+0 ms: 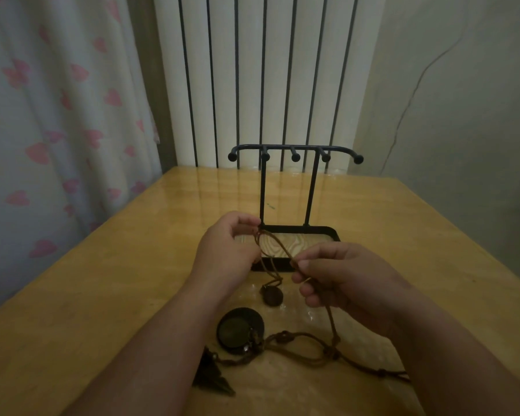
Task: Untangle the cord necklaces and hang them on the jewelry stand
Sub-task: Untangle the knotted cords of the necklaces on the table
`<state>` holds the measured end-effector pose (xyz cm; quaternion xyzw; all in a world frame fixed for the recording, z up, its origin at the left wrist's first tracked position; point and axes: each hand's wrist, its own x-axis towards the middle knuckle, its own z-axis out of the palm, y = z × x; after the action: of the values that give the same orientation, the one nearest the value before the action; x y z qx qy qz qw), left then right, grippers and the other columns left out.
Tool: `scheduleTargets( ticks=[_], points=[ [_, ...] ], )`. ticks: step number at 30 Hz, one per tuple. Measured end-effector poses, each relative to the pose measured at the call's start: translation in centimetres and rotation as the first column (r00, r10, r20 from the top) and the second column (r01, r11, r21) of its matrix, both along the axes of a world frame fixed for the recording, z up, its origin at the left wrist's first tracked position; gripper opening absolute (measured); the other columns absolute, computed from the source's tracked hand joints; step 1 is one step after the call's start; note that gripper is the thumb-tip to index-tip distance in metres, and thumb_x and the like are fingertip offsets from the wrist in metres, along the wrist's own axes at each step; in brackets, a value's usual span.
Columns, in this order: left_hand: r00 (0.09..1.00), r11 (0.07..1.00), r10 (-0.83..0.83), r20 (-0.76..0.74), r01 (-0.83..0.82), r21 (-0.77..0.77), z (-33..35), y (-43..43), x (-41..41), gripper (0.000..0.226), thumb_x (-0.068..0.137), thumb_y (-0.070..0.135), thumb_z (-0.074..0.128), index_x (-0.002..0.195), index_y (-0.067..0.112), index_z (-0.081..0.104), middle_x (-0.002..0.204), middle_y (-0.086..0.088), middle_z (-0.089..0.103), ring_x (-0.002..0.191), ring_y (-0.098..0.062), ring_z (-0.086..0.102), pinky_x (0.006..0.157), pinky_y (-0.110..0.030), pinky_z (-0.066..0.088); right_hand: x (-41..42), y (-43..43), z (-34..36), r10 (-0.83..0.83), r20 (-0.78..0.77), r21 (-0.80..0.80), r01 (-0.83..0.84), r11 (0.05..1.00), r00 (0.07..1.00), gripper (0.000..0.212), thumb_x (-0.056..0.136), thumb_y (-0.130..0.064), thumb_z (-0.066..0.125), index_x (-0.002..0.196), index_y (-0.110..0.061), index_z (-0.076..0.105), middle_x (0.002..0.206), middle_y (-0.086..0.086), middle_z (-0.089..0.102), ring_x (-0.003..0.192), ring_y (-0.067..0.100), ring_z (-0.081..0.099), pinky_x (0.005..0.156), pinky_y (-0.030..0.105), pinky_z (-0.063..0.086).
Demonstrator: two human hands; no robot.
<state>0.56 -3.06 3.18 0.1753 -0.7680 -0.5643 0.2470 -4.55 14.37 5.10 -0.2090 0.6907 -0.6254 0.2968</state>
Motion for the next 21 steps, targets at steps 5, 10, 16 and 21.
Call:
scheduleTargets(
  ticks=[5, 10, 16, 21],
  points=[
    [0.987, 0.968, -0.047, -0.157, 0.006, -0.249, 0.3, 0.2, 0.6, 0.022, 0.082, 0.003, 0.064, 0.085, 0.025, 0.061, 0.074, 0.004, 0.056, 0.063, -0.006, 0.051, 0.052, -0.016, 0.043, 0.1, -0.3, -0.1, -0.063, -0.007, -0.058, 0.062, 0.996, 0.998, 0.015, 0.092, -0.004, 0.057, 0.101, -0.004, 0.069, 0.080, 0.010, 0.072, 0.068, 0.018, 0.067, 0.062, 0.027, 0.056],
    [0.962, 0.916, -0.212, -0.170, 0.135, -0.378, -0.1, 0.7, 0.9, 0.021, 0.081, 0.010, 0.070, 0.074, 0.029, 0.065, 0.066, 0.012, 0.059, 0.061, -0.006, 0.054, 0.055, -0.017, 0.044, 0.0, -0.4, -0.2, -0.115, -0.038, -0.079, 0.112, 0.991, 0.993, 0.015, 0.093, -0.008, 0.057, 0.101, -0.005, 0.069, 0.081, 0.009, 0.071, 0.068, 0.016, 0.067, 0.062, 0.025, 0.055],
    [0.972, 0.889, -0.174, -0.160, 0.085, -0.450, 0.2, 1.2, 1.1, 0.027, 0.080, 0.026, 0.076, 0.096, 0.043, 0.060, 0.086, 0.019, 0.060, 0.066, 0.007, 0.049, 0.059, -0.008, 0.038, 0.2, -0.5, -0.2, -0.110, -0.113, -0.059, 0.104, 0.993, 0.988, 0.018, 0.096, -0.015, 0.055, 0.099, -0.005, 0.070, 0.077, 0.004, 0.068, 0.066, 0.013, 0.062, 0.060, 0.023, 0.052],
    [0.975, 0.928, -0.175, -0.135, 0.117, -0.353, 0.0, 1.0, 0.7, 0.023, 0.086, 0.022, 0.072, 0.082, 0.043, 0.066, 0.084, 0.022, 0.067, 0.068, -0.003, 0.058, 0.062, -0.018, 0.045, 0.1, -0.4, -0.1, -0.113, -0.106, -0.068, 0.106, 0.992, 0.988, 0.016, 0.095, -0.011, 0.054, 0.097, -0.004, 0.069, 0.073, 0.003, 0.066, 0.062, 0.012, 0.058, 0.056, 0.023, 0.050]
  ],
)
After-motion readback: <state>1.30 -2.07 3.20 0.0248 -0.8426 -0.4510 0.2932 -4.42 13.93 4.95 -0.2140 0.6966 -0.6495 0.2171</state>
